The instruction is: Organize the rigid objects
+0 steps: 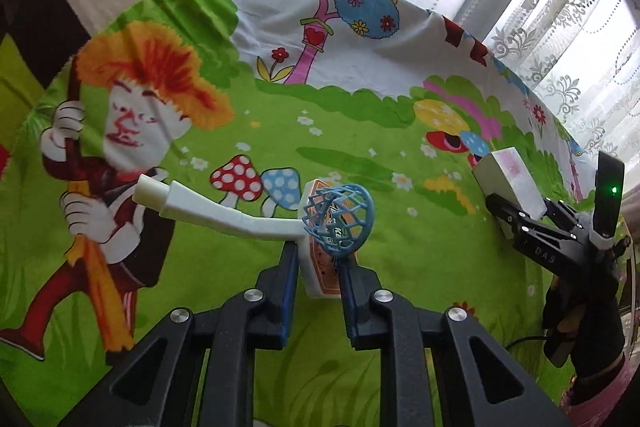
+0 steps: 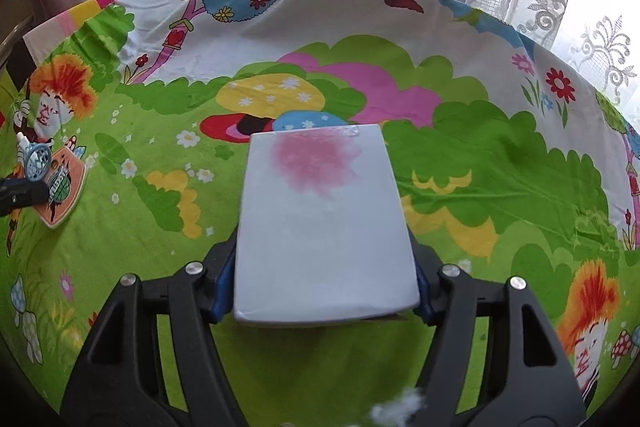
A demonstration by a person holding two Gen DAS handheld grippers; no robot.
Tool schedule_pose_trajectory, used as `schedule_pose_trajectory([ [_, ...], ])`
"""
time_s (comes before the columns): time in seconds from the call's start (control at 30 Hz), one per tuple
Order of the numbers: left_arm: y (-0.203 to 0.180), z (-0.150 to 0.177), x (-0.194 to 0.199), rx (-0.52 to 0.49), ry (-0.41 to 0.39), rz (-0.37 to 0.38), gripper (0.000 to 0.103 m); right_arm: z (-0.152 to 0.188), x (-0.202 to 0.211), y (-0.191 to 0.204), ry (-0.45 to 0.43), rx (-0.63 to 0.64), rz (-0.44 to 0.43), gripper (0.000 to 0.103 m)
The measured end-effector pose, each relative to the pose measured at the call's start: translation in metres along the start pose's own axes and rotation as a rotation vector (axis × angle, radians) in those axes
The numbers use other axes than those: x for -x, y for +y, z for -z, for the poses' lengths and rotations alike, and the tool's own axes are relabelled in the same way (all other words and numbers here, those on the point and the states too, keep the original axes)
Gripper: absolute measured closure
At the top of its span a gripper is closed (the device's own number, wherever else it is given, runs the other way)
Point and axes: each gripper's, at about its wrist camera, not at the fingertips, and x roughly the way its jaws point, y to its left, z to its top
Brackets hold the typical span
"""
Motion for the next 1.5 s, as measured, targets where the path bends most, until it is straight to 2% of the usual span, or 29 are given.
schedule_pose_trajectory([
  [0.13, 0.017, 0.014, 0.014, 0.025, 0.023, 0.016, 0.082, -0.005, 0.005, 0.038, 0.018, 0.019, -0.022, 0.032],
  [0.37, 0.04, 0.039, 0.039, 0.04, 0.019, 0.035, 0.082, -0.009, 0.024, 0.105, 0.013, 0.111, -0.048, 0.032],
  [0.77, 0.063, 0.092, 0.074, -0.001, -0.002, 0.001, 0.082, 0.021, 0.051, 0.177, 0.032, 0.2, -0.088, 0.032],
  [1.07, 0.061, 0.133, 0.088, -0.041, 0.014, -0.01, 0.082, 0.051, 0.072, 0.207, 0.048, 0.265, -0.105, 0.032],
  [1.5, 0.043, 0.166, 0.104, -0.145, -0.003, -0.074, 0.082, 0.088, 0.102, 0.228, 0.055, 0.32, -0.12, 0.032],
])
